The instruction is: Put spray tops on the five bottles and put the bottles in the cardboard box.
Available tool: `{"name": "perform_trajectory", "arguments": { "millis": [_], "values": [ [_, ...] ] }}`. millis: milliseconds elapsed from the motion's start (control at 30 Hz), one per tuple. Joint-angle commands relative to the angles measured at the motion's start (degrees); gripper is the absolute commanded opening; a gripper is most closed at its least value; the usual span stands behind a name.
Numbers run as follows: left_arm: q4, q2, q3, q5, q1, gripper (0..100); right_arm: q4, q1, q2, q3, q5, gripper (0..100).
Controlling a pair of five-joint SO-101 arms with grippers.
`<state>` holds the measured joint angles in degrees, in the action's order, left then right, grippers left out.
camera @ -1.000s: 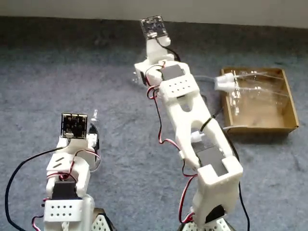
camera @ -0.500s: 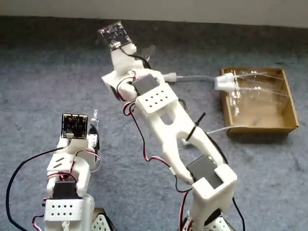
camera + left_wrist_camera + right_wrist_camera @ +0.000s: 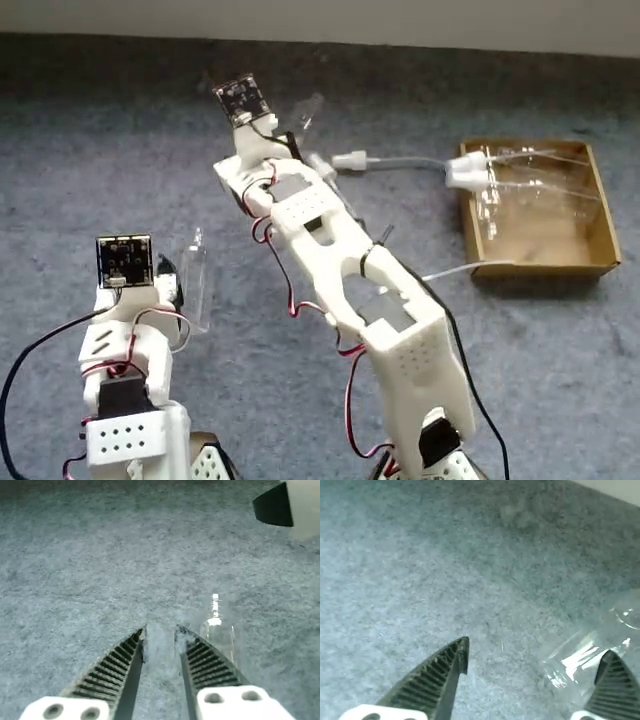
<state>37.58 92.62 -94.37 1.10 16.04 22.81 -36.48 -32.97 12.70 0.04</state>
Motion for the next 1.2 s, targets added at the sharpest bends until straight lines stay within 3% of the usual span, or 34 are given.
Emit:
{"name": "perform_trajectory", "arguments": {
  "millis": [0, 200, 633, 1033, 1167],
  "values": [
    [-1.1, 0.6, 3.0, 0.2, 3.1, 6, -3.5, 2.7, 0.0, 3.3, -0.4, 37.2],
    [4.6, 0.6, 3.9, 0.4, 1.3, 6, -6.5, 5.6, -2.6, 3.3, -0.4, 37.2],
    [4.6, 0.6, 1.7, 0.6, 1.1, 7, -18.3, 6.5, -9.6, 3.3, -0.4, 37.2],
    [4.6, 0.6, 1.5, 0.6, 1.1, 7, -18.9, 6.7, -13.0, 3.3, -0.4, 37.1],
    [4.6, 0.6, 1.5, 0.6, 1.1, 7, -18.9, 6.7, -13.0, 3.3, -0.4, 28.8]
  ]
}}
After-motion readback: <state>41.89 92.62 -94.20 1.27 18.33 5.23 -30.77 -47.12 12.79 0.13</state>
